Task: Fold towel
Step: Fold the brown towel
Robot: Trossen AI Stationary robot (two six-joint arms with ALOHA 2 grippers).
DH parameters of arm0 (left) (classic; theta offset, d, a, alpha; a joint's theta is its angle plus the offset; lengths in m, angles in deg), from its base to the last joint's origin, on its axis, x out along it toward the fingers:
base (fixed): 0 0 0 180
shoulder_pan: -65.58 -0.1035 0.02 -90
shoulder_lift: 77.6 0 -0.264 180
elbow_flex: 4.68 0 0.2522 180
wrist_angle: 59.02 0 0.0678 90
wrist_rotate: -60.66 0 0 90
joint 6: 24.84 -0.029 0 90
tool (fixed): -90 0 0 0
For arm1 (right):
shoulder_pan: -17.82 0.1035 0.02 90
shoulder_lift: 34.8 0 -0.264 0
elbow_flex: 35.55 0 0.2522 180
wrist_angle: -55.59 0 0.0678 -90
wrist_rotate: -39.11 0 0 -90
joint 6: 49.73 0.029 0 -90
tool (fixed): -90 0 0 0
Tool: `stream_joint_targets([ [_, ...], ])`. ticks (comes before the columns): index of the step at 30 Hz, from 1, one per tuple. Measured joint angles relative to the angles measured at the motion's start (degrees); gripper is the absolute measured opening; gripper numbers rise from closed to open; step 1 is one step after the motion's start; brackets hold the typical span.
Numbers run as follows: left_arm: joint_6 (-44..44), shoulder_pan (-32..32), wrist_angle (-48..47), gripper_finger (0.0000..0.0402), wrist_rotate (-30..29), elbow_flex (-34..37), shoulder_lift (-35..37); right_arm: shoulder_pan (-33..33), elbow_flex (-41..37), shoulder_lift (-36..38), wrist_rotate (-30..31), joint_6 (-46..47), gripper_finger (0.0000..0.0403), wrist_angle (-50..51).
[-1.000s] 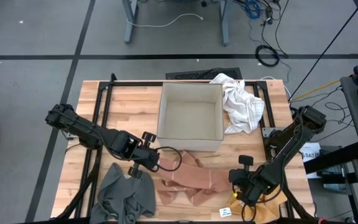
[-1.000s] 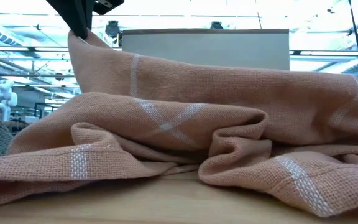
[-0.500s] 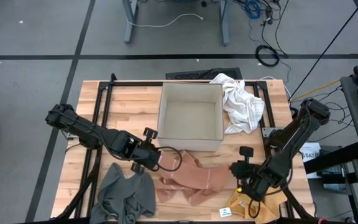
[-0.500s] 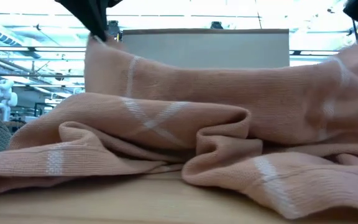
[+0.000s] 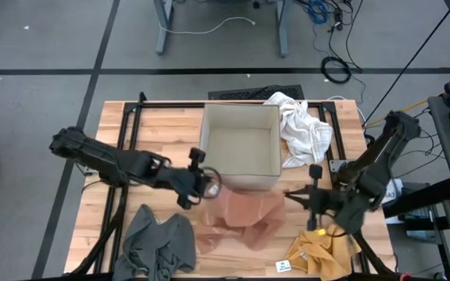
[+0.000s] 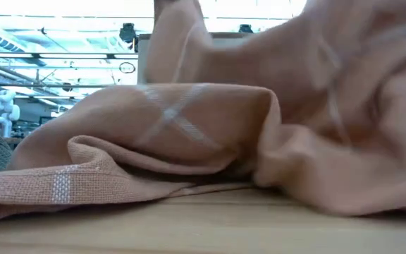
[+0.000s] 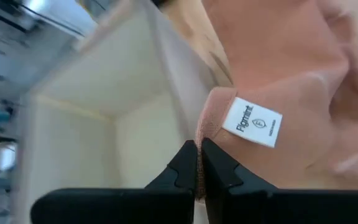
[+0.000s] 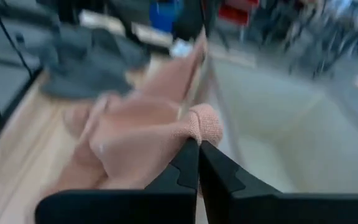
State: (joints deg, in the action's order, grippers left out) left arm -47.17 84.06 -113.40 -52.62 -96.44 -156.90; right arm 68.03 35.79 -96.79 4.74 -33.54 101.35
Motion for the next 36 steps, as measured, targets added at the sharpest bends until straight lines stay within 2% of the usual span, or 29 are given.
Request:
stream_joint_targets([
  [10,-8.35,-0.41,12.26,0.0009,-7.90,0.00,17.06,0.22,0.00,12.02,-0.21,-35.80,0.0000,-24.82],
  [17,-14.30,-0.41,21.82,0.0009,-10.52,-0.02,25.86,0.20,0.02,18.33,-0.33,-52.12,0.0000,-35.55],
  [25,-18.09,-0.41,27.35,0.0009,-10.70,-0.02,29.11,0.20,0.02,21.60,-2.26,-63.91,0.0000,-44.52],
  [36,-27.91,-0.41,44.35,0.0009,-10.65,-0.02,29.04,0.20,0.02,22.89,-5.09,-78.14,0.0000,-57.34],
])
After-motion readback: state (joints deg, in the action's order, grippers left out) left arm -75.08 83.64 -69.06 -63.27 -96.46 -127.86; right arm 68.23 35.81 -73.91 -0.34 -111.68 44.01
